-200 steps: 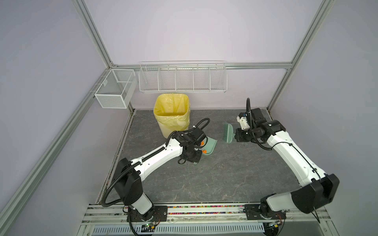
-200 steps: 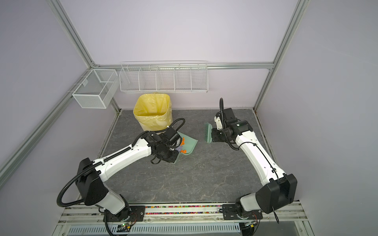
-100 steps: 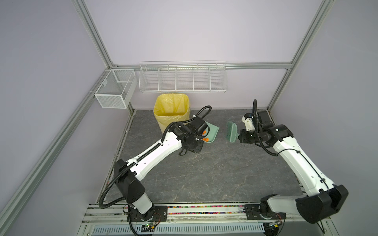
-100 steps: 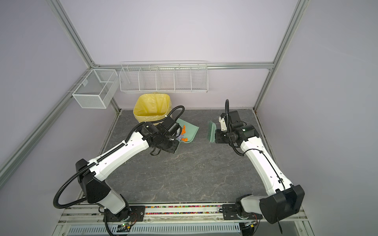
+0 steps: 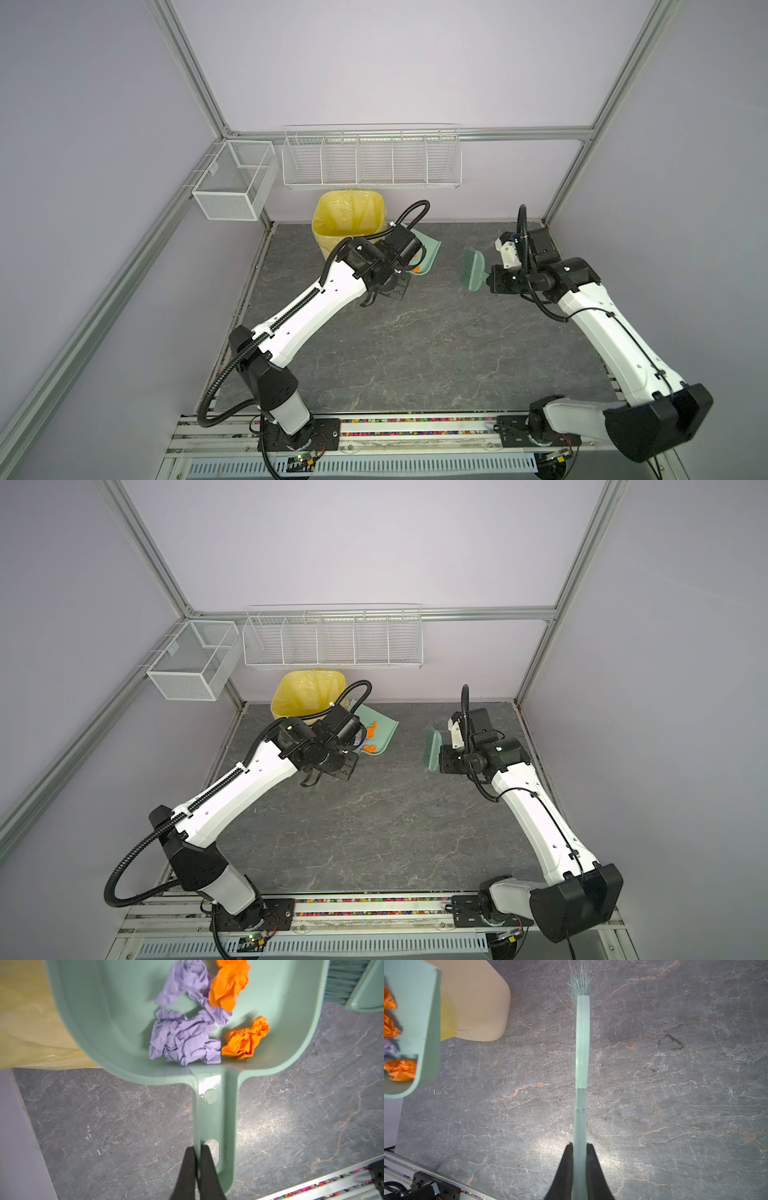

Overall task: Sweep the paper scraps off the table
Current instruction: 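Lift the loaded dustpan toward the bin while the right gripper draws back, then tilt the dustpan over the yellow bin with the left gripper to dump scraps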

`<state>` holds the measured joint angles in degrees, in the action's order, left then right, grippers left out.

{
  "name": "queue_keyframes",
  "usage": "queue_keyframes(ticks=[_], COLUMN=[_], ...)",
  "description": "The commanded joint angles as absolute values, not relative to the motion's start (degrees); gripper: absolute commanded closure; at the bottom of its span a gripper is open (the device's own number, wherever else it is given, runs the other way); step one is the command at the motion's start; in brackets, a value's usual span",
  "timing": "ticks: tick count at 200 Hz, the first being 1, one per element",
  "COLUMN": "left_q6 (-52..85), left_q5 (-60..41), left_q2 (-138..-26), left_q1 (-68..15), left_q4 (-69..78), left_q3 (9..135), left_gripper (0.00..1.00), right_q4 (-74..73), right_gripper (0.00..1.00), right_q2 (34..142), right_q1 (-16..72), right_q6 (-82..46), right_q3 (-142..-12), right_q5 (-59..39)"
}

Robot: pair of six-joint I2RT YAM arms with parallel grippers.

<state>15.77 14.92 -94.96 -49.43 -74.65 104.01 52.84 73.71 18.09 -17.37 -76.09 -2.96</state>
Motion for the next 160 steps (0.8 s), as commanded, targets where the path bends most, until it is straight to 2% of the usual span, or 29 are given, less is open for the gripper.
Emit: queue_keyframes(ticks=[1, 160], left_q6=[14.3, 6.8], left_q5=[20.1, 23.5], left_q2=[-95.5, -93.8], left_q1=[-48.7, -35.6], left_q4=[-77.8, -82.9], left_q3=[106.4, 118.6], left_gripper=[1.0, 1.0], right_q4=[51.2, 51.3], right_gripper=[0.93, 0.93], right_q2=[72.4, 68.9], right_q1=[17.8, 17.7], right_q6=[-18.0, -17.9], right_q3=[-74.9, -71.8], right_q5=[-5.1, -6.1])
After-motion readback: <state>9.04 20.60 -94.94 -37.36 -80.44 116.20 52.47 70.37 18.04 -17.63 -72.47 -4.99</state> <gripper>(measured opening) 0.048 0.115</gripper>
